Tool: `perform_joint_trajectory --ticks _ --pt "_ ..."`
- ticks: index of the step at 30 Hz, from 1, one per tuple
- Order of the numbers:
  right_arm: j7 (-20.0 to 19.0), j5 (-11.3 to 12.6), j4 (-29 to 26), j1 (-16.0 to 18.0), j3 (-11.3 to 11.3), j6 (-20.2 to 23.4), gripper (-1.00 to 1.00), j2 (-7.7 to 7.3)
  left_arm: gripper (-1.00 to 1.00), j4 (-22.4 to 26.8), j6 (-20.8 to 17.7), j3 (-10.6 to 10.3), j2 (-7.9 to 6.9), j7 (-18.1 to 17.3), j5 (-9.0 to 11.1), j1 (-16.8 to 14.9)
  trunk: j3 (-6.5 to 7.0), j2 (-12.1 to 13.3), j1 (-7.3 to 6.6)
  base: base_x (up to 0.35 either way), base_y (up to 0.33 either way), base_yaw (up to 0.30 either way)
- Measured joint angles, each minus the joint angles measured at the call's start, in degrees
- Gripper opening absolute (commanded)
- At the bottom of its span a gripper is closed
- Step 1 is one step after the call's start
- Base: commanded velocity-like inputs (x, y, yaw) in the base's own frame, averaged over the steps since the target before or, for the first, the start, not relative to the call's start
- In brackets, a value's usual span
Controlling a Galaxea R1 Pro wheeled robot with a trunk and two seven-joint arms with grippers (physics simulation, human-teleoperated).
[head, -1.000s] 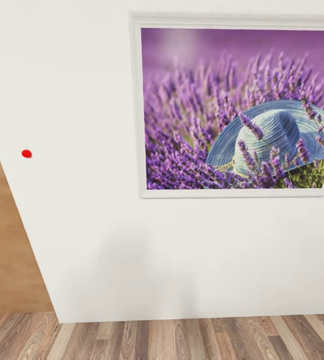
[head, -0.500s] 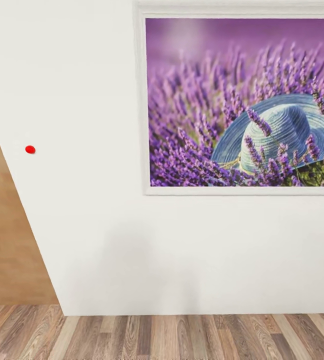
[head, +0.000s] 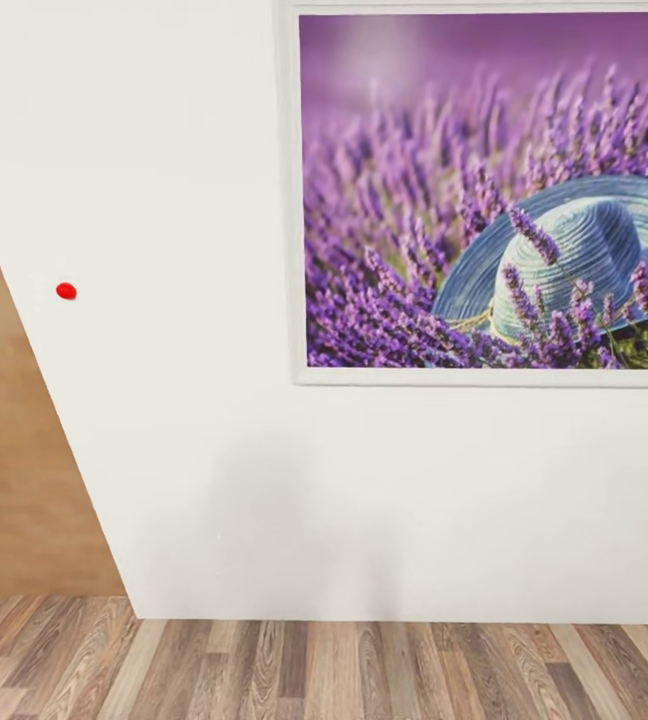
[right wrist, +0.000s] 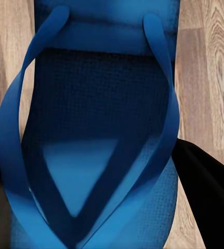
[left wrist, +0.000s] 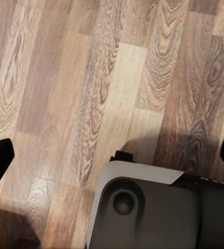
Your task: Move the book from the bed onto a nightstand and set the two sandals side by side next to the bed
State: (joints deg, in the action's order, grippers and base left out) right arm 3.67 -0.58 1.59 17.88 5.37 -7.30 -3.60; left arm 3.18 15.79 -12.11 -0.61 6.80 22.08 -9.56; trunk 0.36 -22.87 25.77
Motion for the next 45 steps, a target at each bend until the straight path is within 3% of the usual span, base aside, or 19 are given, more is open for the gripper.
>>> perform_joint_trajectory --ticks 13,35,45 --pt "0.03 -0.04 0.00 0.00 0.03 -0.04 -1.00 -0.02 1.00 0.00 0.00 0.01 0.00 0.00 0.00 0.05 -0.30 -0.01 0.00 0.000 0.000 0.038" --pt "0.00 -0.07 0.00 0.00 -0.06 -0.04 -1.00 0.09 1.00 0.10 0.04 -0.05 0.00 0.00 -0.03 0.74 -0.73 0.01 0.00 0.000 0.000 0.253" --pt "0.00 -0.08 0.00 -0.01 -0.07 -0.04 -1.00 0.09 1.00 0.08 0.03 -0.05 0.00 0.00 -0.06 0.72 -0.83 0.01 -0.02 0.061 0.004 0.085"
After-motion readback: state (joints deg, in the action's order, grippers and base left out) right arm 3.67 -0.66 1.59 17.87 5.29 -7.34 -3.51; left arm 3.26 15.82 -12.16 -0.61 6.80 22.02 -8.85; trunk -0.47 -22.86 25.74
